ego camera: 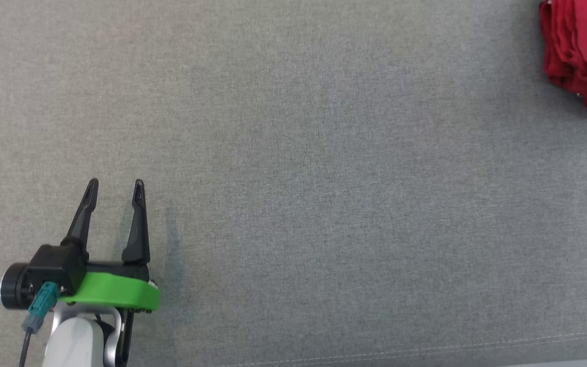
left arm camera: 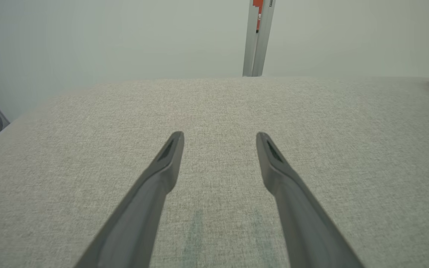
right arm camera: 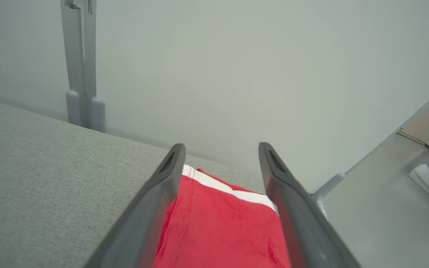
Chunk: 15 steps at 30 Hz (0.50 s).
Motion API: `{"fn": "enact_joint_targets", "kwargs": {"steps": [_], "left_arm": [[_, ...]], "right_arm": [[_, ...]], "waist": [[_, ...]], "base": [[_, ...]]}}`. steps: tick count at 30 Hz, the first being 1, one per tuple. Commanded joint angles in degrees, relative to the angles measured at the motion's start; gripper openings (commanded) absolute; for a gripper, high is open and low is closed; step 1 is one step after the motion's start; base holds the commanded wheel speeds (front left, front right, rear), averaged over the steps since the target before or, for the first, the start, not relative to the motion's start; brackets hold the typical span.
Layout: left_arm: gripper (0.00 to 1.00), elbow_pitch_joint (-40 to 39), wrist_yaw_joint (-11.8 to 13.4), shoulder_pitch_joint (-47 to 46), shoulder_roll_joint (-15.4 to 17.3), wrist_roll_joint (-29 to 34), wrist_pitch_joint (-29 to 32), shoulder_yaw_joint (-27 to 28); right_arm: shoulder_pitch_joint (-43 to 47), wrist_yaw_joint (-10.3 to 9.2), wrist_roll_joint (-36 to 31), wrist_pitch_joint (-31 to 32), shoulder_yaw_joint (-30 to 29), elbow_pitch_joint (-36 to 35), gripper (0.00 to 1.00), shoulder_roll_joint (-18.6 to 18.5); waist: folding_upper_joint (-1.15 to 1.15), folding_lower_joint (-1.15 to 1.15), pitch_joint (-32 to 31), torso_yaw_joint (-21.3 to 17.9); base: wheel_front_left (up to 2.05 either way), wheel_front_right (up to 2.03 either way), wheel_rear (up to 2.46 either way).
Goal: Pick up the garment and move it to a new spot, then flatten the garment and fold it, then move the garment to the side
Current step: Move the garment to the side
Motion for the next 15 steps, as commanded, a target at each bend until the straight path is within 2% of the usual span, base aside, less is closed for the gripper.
{"fn": "enact_joint_targets", "kwargs": {"steps": [1,9,15], "left_arm": [[1.00,0.3,0.2,1.4,0.1,-0.2,-0.2,0.5],[1.00,1.4,0.7,7.3,-0.5,0.0,-0.2,3.0],[1.00,2.3,0.6,10.2,-0.9,0.5,-0.2,3.4]], "right_arm": [[3.3,-0.10,-0.3,-0.1,-1.2,-1.9,1.00,0.8],[21.9,-0.10,-2.5,-0.2,-9.3,-18.2,1.00,8.8],[34.4,-0.09,-4.4,-0.2,-13.6,-27.0,1.00,13.6]], "waist": [[0.00,0.00,-5.2,-0.6],[0.00,0.00,-13.1,-0.8],[0.00,0.00,-17.3,-0.1]], "base": [[0.00,0.00,0.00],[0.00,0.00,0.00],[0.00,0.00,0.00]]}}
